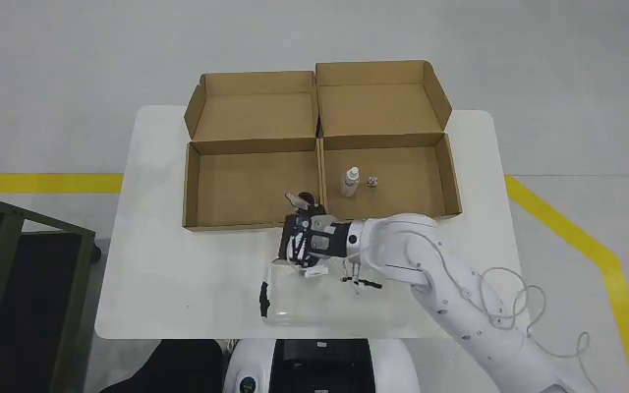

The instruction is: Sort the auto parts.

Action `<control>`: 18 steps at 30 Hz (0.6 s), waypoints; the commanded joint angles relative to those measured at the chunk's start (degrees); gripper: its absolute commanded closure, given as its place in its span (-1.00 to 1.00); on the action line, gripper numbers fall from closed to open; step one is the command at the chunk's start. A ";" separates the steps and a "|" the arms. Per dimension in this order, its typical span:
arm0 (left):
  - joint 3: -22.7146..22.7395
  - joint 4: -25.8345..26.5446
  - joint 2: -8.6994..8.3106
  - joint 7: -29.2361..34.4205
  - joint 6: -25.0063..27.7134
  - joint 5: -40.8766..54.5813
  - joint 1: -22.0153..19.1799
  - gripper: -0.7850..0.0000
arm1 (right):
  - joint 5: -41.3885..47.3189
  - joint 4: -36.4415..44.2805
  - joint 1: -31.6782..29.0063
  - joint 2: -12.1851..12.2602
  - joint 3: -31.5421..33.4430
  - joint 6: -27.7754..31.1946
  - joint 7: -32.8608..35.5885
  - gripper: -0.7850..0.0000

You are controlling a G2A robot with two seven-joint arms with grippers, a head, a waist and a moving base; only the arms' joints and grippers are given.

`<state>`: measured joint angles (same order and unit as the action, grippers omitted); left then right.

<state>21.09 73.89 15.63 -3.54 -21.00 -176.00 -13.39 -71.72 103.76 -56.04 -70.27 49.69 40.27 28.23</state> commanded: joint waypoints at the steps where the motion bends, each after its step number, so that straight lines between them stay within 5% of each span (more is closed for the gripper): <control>1: 0.00 0.00 0.00 0.00 0.00 0.00 0.00 -1.00 | -2.27 1.09 -2.41 0.64 0.77 1.85 -0.70 -0.93; 18: 0.00 0.00 0.00 0.00 0.00 0.00 0.00 -1.00 | -16.05 0.79 -10.52 3.27 3.04 6.86 -7.00 -0.66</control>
<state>21.09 73.89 15.63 -3.54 -21.00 -176.00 -13.39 -87.02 104.93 -66.67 -67.02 52.86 47.29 21.42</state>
